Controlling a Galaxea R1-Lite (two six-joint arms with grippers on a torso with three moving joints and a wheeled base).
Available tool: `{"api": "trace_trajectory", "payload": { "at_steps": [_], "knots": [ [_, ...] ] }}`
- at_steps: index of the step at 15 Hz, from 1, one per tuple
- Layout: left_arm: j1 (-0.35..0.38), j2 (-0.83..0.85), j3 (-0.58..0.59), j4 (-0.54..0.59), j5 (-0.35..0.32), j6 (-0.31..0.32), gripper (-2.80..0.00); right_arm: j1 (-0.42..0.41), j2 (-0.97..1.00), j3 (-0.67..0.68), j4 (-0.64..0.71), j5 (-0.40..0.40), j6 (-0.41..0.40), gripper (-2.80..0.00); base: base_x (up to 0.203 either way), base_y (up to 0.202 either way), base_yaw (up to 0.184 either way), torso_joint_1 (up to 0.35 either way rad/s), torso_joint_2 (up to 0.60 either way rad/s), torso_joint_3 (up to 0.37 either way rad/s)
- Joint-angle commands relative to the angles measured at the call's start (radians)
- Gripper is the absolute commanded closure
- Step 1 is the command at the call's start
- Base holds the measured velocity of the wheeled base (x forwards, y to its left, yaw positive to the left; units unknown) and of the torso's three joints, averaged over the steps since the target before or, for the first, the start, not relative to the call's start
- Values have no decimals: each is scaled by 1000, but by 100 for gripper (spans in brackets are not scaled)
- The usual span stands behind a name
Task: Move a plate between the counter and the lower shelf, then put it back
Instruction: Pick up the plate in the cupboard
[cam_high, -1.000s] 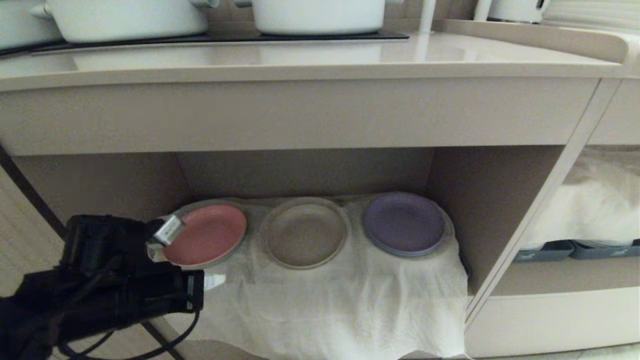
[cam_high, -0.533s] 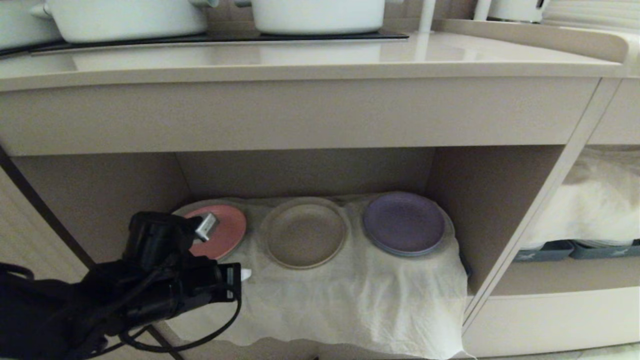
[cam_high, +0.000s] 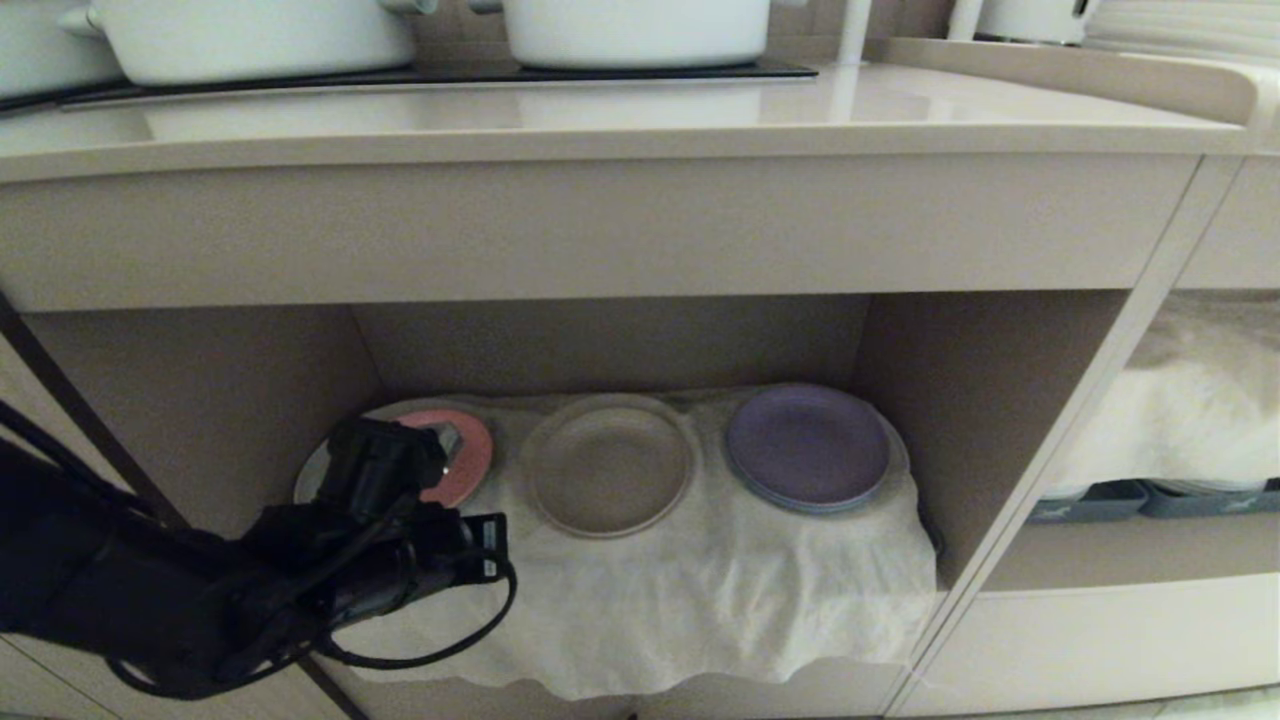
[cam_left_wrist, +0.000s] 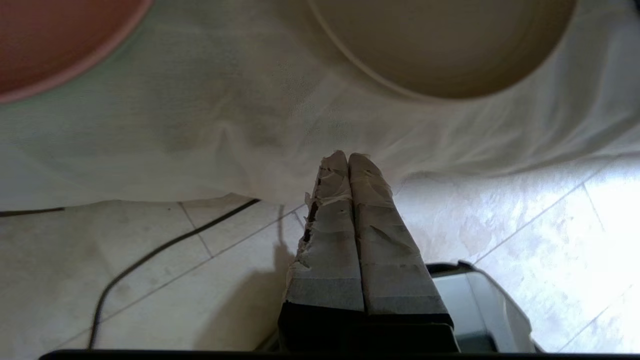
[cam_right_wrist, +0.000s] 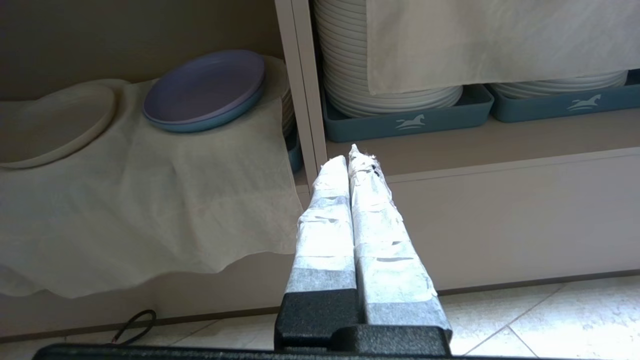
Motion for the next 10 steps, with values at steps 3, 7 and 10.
{"api": "trace_trajectory", "payload": {
  "at_steps": [3, 7, 10],
  "knots": [
    [-54, 63, -69, 49, 43, -92, 0, 0, 0, 0, -1, 0, 0, 0, 0, 0, 0, 0, 0, 0],
    [-73, 126, -148, 80, 106, -149, 0, 0, 0, 0, -1, 0, 0, 0, 0, 0, 0, 0, 0, 0],
    [-74, 149, -212, 130, 116, -176, 0, 0, 0, 0, -1, 0, 0, 0, 0, 0, 0, 0, 0, 0]
  ]
}}
